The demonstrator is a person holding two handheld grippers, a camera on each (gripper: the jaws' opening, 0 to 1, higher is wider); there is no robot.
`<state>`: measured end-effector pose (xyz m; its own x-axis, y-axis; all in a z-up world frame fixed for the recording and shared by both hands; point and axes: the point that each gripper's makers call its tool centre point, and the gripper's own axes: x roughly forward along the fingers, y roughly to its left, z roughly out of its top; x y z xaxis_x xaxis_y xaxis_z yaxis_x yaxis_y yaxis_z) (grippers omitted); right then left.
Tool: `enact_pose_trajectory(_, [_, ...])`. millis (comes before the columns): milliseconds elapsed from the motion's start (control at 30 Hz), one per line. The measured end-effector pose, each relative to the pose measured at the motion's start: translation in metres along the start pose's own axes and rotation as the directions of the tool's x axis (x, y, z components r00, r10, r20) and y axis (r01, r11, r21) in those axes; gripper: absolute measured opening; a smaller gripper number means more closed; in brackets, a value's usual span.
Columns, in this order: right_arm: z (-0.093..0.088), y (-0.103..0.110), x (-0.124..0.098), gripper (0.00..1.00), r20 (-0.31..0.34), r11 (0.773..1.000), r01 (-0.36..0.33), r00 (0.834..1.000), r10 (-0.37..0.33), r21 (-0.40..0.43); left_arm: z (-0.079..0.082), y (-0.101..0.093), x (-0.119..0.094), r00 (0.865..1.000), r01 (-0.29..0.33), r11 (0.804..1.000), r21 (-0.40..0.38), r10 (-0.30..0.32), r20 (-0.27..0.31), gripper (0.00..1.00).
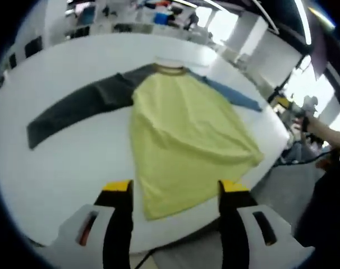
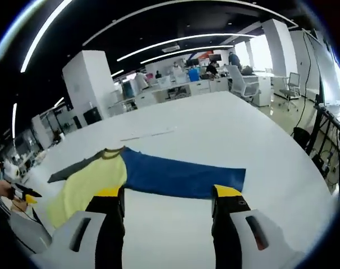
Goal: Fold the garment on the visible template until the final outline fits inside the template.
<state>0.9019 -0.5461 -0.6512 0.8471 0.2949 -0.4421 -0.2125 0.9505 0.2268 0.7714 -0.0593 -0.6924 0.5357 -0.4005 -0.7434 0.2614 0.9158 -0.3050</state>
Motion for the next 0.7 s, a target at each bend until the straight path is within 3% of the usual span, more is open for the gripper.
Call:
enact_pose_trajectory(200, [-0.001, -0.028, 0.006, 0.64, -0.027, 1.0, 0.021, 0.999, -0.02, 0.012, 0.014, -0.011, -0.009, 1.0, -0.006, 1.0, 0.014, 0.006, 0.006, 0.85])
enact_pose_trajectory(400, [0.002, -0.057, 0.015, 0.64, -0.044, 0.999, 0.051, 0.998, -0.051, 0.019, 0.022, -0.019, -0.018, 1.0, -0.006, 1.0, 0.028, 0.006, 0.008, 0.97])
enact_pose_trajectory(700, [-0.003, -0.091, 0.039, 0.58, -0.112, 0.996, 0.086, 0.99, -0.086, -0.005, 0.044, -0.025, -0.034, 0.999, 0.004, 0.998, 0.06, -0.007, 0.048, 1.0])
